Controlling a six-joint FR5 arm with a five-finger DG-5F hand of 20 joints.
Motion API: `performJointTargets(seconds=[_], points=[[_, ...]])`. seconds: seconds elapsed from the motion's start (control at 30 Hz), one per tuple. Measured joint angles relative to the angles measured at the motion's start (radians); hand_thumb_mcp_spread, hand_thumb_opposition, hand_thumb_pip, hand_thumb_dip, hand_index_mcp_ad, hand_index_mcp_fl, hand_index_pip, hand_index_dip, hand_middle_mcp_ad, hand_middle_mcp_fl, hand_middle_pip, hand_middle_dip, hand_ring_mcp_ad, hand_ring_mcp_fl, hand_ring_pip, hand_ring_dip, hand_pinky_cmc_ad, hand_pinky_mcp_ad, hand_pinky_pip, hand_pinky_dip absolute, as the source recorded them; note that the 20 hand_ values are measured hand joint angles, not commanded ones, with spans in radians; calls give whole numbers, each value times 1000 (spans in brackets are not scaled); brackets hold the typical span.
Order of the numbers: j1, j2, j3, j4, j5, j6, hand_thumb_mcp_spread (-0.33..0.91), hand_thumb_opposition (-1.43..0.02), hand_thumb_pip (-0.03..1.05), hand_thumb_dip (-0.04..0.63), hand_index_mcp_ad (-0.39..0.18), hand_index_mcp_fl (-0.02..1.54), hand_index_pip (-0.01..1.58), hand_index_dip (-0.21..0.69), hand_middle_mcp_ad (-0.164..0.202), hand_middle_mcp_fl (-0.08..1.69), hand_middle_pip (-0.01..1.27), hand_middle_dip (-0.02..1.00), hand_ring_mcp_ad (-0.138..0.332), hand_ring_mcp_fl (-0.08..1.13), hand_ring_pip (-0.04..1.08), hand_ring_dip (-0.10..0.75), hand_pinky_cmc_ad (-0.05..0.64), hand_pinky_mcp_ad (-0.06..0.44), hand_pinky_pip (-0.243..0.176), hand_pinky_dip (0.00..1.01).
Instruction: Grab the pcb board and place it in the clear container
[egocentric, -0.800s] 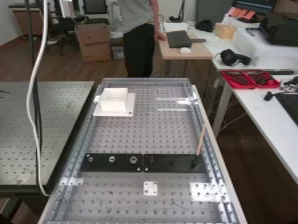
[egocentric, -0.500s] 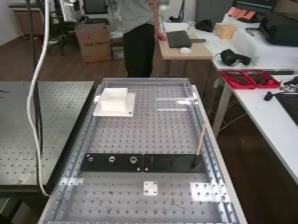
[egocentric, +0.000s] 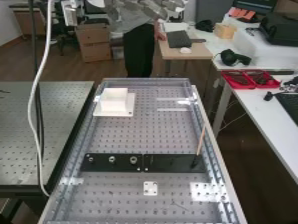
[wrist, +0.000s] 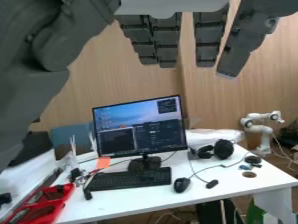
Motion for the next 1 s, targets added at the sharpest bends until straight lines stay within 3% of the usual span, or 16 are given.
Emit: performJointTargets(seconds=[0.07,0.23,0.57,1.0], points=[[-1,-8,-5,4,8,6,63,-799,251,7,126,87,106,115,138,45,171,24,267,70,122,12,318,264,-75,459],[-10,-36,-30,35,28,45,65,-799,314,3,134,87,103,119,140,45,173,21,269,70,122,12,312,265,-75,459],[-16,-100,-99,128,87,102,66,-792,314,7,138,87,101,141,140,44,175,21,269,70,122,12,312,265,-91,475],[10,-145,-204,257,277,173,103,-759,333,7,138,87,101,187,138,44,176,23,272,58,119,12,312,265,-91,473]])
